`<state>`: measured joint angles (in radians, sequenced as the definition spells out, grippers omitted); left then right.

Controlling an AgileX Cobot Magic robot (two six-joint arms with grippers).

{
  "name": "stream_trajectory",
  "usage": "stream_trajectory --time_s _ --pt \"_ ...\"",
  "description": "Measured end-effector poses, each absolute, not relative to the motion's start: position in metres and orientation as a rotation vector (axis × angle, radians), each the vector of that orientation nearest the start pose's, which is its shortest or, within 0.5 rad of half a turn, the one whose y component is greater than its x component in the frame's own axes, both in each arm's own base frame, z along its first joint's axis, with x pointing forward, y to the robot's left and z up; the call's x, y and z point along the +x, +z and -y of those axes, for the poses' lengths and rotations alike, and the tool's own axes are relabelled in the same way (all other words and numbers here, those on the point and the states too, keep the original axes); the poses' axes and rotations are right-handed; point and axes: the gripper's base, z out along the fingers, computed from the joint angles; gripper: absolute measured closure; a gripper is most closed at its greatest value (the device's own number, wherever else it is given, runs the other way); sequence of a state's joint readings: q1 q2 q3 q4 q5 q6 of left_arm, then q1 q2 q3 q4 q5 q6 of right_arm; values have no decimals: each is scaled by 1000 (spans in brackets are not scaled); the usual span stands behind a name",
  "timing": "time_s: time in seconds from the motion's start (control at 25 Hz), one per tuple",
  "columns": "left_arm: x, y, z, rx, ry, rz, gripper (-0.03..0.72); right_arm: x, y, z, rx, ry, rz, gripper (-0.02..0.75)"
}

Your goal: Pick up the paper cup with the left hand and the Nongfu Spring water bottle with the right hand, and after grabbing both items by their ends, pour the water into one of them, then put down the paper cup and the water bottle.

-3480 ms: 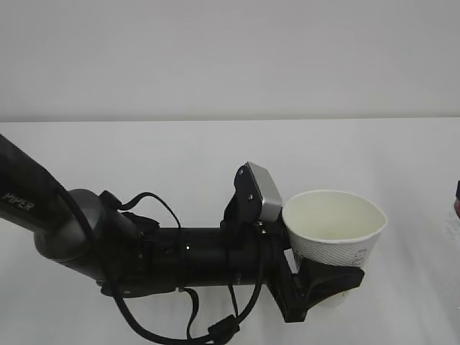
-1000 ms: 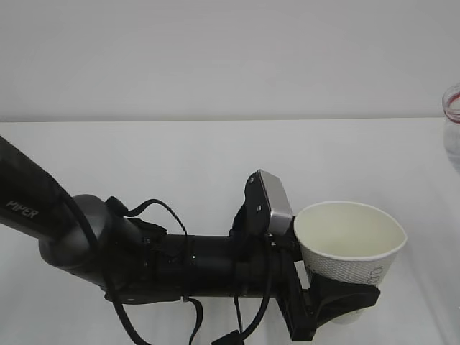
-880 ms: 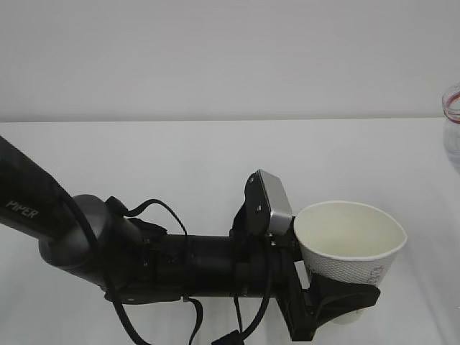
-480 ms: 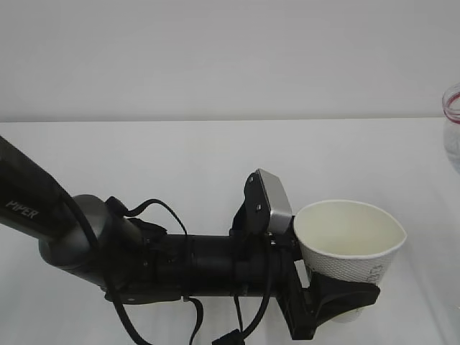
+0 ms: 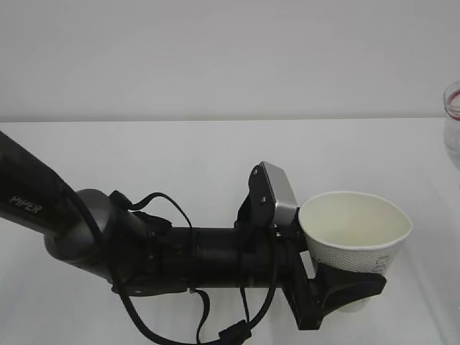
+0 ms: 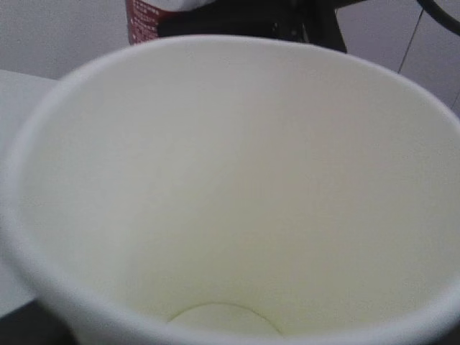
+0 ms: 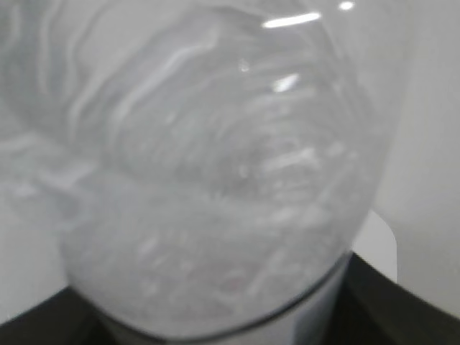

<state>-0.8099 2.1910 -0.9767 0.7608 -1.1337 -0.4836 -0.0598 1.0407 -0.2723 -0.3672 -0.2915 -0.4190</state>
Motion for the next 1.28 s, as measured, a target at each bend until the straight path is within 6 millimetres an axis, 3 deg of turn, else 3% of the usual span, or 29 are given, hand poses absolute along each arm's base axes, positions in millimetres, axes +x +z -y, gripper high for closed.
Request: stream_trajectory --time_s 0.28,0.68,1.28 --pt "237 110 331 1124 -1207 -1433 139 183 210 1 -801 -464 -1829 288" --pt "214 110 349 1175 -1232 -1429 139 183 210 1 -839 -490 -1816 288" --pt "218 110 349 1095 -1247 -1489 139 183 210 1 -940 -558 -1777 288"
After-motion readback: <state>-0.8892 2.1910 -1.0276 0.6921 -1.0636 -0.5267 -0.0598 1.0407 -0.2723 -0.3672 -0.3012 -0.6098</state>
